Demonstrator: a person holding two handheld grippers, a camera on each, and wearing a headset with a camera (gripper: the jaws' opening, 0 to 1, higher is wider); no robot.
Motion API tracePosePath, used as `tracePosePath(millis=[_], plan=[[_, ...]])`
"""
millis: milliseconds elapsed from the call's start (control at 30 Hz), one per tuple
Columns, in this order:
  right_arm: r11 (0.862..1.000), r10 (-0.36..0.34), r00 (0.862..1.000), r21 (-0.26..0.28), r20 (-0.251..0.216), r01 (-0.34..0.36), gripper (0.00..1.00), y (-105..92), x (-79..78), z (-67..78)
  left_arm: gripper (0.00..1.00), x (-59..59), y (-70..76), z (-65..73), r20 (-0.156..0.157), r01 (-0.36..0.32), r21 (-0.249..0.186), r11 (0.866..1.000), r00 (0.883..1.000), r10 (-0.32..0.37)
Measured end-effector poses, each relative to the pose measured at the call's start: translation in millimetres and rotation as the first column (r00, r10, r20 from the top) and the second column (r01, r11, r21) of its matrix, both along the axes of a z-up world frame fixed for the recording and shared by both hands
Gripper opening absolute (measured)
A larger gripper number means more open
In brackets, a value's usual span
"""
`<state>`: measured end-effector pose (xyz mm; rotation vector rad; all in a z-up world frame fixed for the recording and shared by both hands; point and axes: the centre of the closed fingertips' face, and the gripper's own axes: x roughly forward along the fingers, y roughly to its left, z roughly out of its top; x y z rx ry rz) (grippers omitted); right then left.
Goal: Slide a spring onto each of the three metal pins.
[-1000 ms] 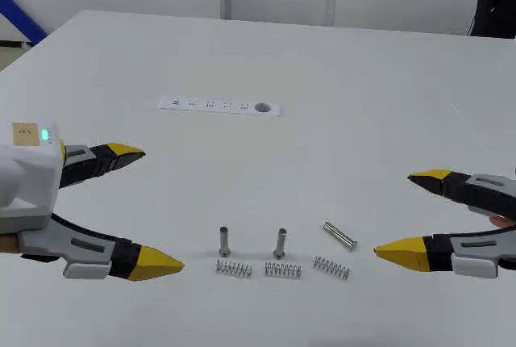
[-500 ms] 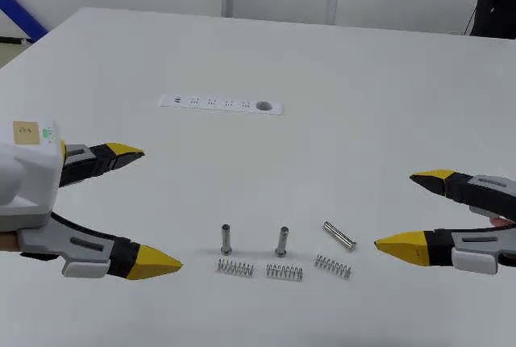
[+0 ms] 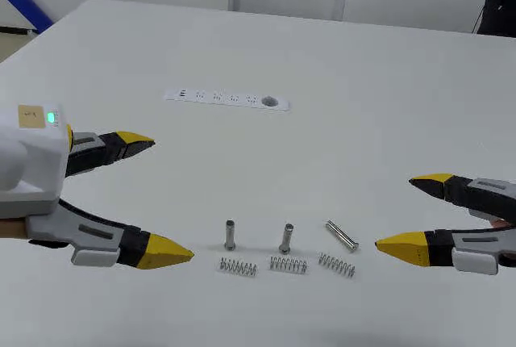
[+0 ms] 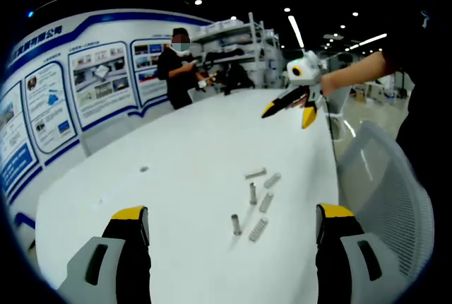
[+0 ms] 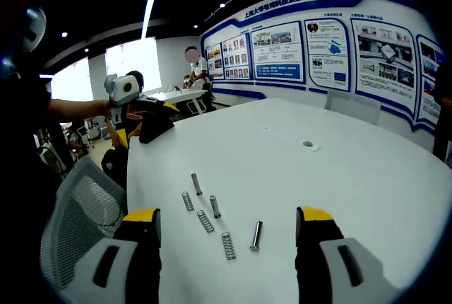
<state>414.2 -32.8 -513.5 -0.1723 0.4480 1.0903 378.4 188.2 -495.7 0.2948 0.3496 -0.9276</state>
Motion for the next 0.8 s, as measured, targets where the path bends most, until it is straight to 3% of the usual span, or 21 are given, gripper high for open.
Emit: tracePosePath(millis=[167, 500, 800], plan=[[0.999, 0.019, 1.000, -0.036, -0.002, -0.019, 0.76, 5.1, 1.1, -8.6, 1.00, 3.4, 0.4, 1.6, 0.009, -0.003, -0.011, 1.000, 1.000, 0.003], [0.998, 0.038, 0.999, -0.045, -0.025, -0.039, 0.70, 14.2, 3.1, -17.6, 1.00, 4.1, 7.6, -11.1, -0.015, -0.015, 0.005, 1.000, 1.000, 0.015], [0.996, 0.015, 0.999, -0.085, -0.040, -0.019, 0.63, 13.4, 15.1, -32.4, 1.00, 3.5, 12.3, -19.4, -0.033, -0.032, 0.004, 0.999, 0.999, 0.032]])
